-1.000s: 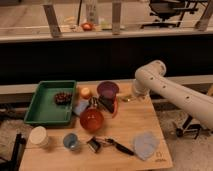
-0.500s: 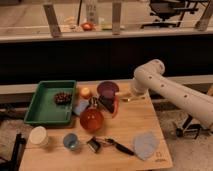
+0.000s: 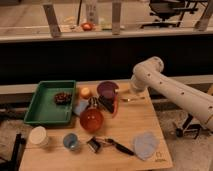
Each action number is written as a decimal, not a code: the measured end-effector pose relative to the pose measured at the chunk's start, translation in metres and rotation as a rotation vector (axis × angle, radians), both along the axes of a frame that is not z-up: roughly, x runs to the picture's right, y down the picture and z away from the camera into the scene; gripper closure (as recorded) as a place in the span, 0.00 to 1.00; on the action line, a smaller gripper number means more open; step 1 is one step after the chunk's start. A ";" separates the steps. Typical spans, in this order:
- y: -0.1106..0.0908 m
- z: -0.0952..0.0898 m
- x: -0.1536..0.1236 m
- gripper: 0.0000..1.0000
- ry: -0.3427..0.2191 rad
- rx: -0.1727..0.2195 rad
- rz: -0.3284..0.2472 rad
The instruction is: Place banana in plastic cup
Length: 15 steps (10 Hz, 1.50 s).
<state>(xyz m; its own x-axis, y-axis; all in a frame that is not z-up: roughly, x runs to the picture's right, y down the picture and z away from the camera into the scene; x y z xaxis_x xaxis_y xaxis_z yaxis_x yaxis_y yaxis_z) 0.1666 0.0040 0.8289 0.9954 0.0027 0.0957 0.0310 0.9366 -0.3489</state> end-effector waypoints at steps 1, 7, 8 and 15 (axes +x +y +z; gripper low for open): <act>0.001 -0.001 -0.002 0.96 -0.004 0.000 -0.011; 0.018 -0.023 -0.035 0.96 -0.151 -0.039 -0.196; 0.020 -0.025 -0.042 0.96 -0.170 -0.046 -0.229; 0.035 -0.040 -0.104 0.96 -0.316 -0.108 -0.488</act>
